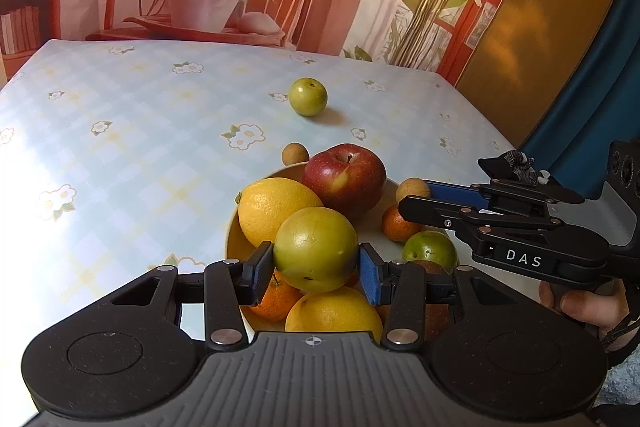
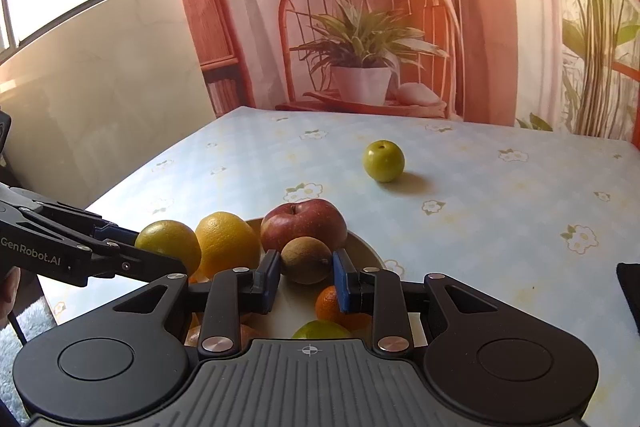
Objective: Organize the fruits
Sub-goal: 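Carry the apple and kiwi over the plate and lower them with both grippers, then open both grippers to release the apple and kiwi in the plate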
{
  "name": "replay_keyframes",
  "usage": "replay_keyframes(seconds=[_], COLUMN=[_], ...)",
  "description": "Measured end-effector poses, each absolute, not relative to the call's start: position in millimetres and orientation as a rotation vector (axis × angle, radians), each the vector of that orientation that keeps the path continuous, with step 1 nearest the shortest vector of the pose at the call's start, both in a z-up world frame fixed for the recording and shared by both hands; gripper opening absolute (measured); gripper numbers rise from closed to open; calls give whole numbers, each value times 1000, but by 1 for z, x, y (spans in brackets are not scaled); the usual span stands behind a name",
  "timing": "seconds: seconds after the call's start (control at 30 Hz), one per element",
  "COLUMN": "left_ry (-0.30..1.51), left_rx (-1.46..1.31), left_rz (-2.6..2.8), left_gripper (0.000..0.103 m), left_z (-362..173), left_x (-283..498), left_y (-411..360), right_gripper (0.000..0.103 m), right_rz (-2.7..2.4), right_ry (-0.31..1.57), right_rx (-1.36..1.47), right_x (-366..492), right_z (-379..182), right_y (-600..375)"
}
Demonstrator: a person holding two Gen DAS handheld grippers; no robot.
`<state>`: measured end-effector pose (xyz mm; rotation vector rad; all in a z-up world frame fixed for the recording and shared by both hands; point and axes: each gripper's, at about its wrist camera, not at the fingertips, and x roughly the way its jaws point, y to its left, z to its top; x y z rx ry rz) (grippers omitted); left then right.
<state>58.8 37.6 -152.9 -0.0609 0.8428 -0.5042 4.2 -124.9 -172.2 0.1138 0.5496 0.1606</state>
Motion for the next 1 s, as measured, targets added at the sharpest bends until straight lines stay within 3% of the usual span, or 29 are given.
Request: replay_keyframes(seconds=[1.0], left_ry=[804], left_rx=[-85], left_rz=[-441], left_gripper=[50], left_z=[-152], left_x=[51], left_y=[43], right_gripper=[28], right_rz=[152], right_ry=[568], right_rx=[126], right_x=[3], right_z=[-182], right_y=[-123])
